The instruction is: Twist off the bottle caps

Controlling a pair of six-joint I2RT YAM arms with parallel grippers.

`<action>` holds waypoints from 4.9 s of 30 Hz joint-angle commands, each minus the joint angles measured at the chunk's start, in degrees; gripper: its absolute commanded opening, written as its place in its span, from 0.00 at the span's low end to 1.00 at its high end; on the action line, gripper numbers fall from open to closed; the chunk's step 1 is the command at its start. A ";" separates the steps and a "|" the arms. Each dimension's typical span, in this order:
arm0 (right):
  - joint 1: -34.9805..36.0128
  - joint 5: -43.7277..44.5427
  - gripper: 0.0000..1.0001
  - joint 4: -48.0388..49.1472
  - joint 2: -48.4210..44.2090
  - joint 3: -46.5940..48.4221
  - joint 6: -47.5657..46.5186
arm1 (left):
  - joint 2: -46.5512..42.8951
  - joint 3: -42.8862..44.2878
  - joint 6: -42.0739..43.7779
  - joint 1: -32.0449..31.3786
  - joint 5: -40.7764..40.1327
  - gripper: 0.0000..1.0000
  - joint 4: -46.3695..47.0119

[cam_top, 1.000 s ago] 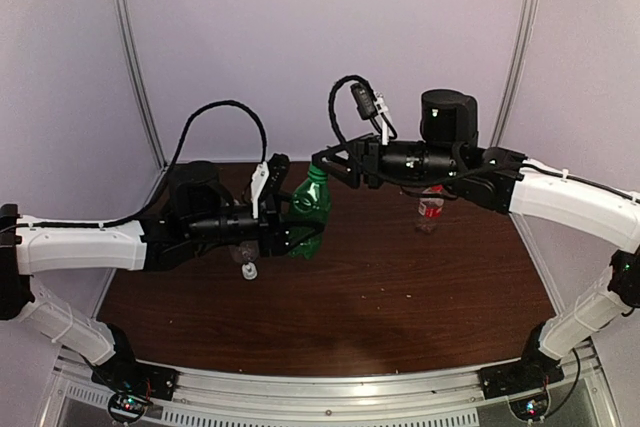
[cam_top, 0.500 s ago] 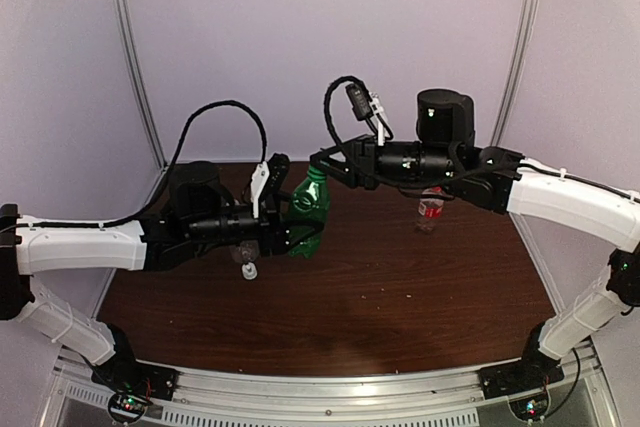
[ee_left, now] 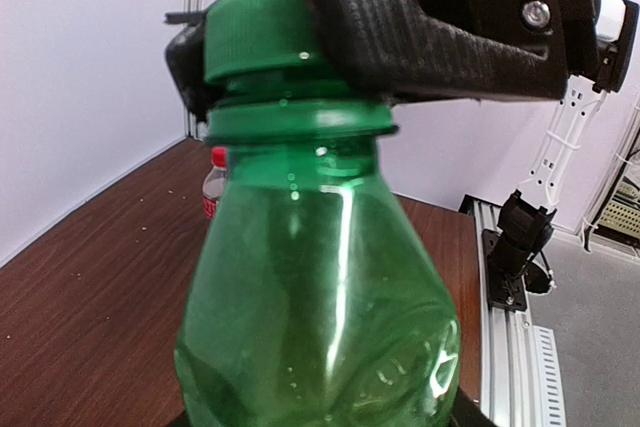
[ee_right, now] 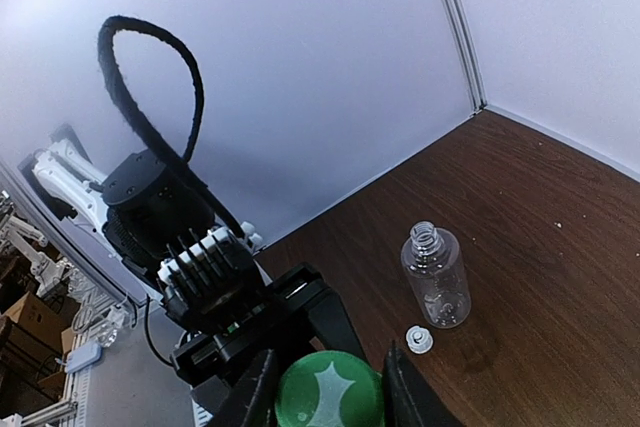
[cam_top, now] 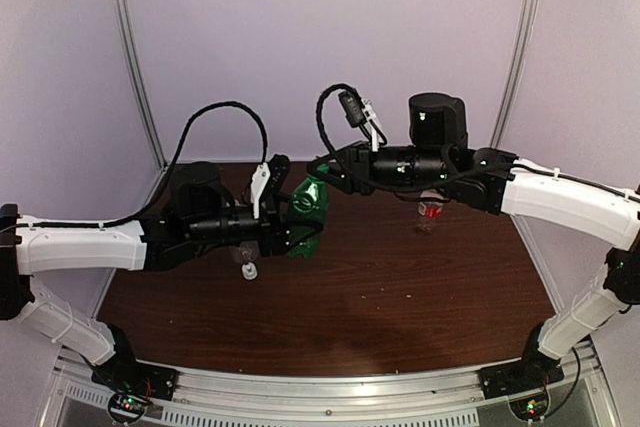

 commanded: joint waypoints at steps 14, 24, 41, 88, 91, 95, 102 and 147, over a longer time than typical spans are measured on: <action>-1.32 -14.82 0.15 1.56 -1.31 0.82 -12.97 | -1.40 0.36 1.55 -0.23 10.62 0.33 5.88; -3.47 -42.82 0.19 -7.59 0.70 4.62 -30.61 | -0.85 -0.57 -4.75 -0.22 33.87 0.33 17.10; -3.56 -42.54 0.40 -8.24 1.01 5.74 -29.48 | 0.30 -0.04 -4.71 -0.19 33.85 0.33 16.63; 3.29 10.15 0.65 -2.77 -1.35 3.34 -2.60 | -0.90 0.67 0.49 -0.11 -1.40 0.33 5.41; 3.29 10.05 0.57 -2.69 -1.13 3.32 -2.68 | -1.16 0.41 0.68 -0.11 -1.64 0.33 5.29; 3.42 9.49 0.49 -2.37 -1.06 3.34 -2.75 | -1.25 0.19 0.67 -0.09 -1.73 0.33 5.29; 3.43 8.36 0.32 -2.14 -0.93 3.27 -3.02 | -1.45 -0.06 0.75 -0.09 -2.32 0.33 5.30; -3.74 -49.48 0.07 -12.42 1.83 8.37 -33.55 | -0.29 0.33 3.92 -0.17 41.54 0.33 7.85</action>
